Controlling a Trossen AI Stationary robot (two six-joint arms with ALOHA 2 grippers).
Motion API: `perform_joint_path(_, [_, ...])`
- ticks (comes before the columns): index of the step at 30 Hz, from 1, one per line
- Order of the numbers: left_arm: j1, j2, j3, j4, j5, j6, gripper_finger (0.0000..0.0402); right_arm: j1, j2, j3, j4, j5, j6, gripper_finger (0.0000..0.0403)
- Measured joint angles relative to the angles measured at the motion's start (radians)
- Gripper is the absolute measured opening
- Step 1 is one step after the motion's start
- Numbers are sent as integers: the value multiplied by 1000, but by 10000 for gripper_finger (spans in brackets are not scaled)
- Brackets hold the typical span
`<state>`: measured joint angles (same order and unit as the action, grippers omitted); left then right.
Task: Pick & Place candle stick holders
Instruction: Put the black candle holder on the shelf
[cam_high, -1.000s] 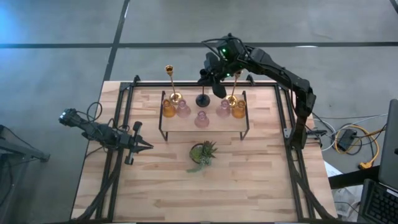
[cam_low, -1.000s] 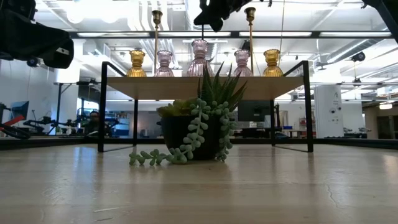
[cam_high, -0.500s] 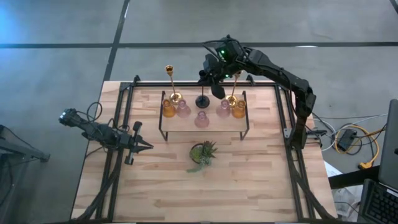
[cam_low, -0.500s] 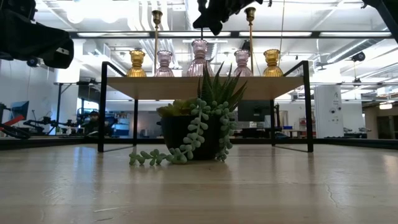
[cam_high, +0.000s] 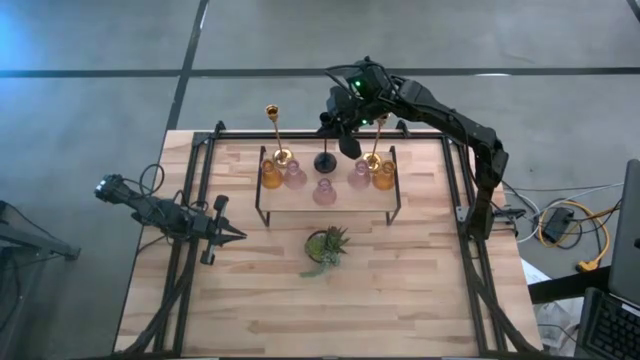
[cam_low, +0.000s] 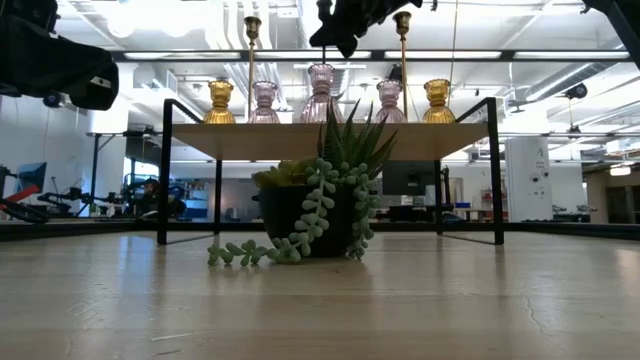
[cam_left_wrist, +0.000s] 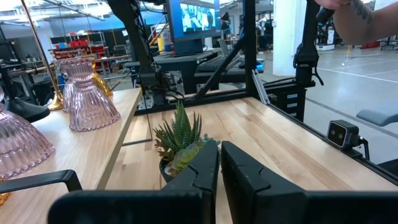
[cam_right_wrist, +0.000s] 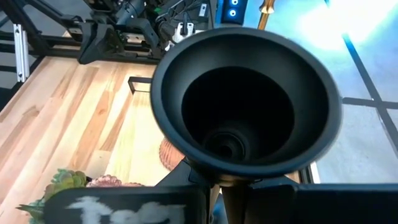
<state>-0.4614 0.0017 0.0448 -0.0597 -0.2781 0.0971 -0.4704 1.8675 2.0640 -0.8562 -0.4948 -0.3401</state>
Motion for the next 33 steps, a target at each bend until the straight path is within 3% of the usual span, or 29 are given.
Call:
perform_joint_path(8, [0, 0, 0, 0, 0, 0, 26, -6, 0, -5, 3, 63, 0, 8])
perform_joint_path(33, [0, 0, 0, 0, 0, 0, 26, -23, 0, -18, 33, 41, 41, 9])
